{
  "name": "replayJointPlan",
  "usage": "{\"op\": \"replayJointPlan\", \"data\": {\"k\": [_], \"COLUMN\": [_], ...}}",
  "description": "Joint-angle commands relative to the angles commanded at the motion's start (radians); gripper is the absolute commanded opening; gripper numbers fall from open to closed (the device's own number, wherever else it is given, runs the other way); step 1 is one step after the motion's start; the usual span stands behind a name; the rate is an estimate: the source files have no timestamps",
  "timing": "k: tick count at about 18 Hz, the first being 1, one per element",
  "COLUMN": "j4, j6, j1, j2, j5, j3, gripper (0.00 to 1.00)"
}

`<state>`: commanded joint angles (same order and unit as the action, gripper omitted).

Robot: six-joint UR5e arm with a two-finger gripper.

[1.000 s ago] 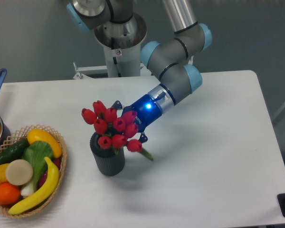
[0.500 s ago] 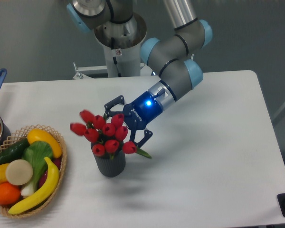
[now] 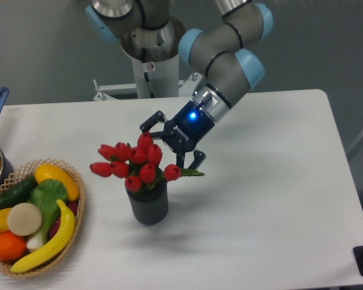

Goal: Insert the flowers into the vase

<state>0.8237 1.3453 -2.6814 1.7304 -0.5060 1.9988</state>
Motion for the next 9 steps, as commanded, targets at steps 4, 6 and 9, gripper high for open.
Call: {"op": "replayJointPlan", "data": {"k": [4,6,9], "j4": [-0.002,-0.003,-0.002], "j6": [0.0,0.0,0.0], "j1": [0.002,0.002,0.002], "j2": [0.0,-0.005,-0.046], "j5": [-0.019,-0.035,-0.147], "j3": [0.0,-0.003,-0.006], "gripper": [1.0,1.0,1.0]}}
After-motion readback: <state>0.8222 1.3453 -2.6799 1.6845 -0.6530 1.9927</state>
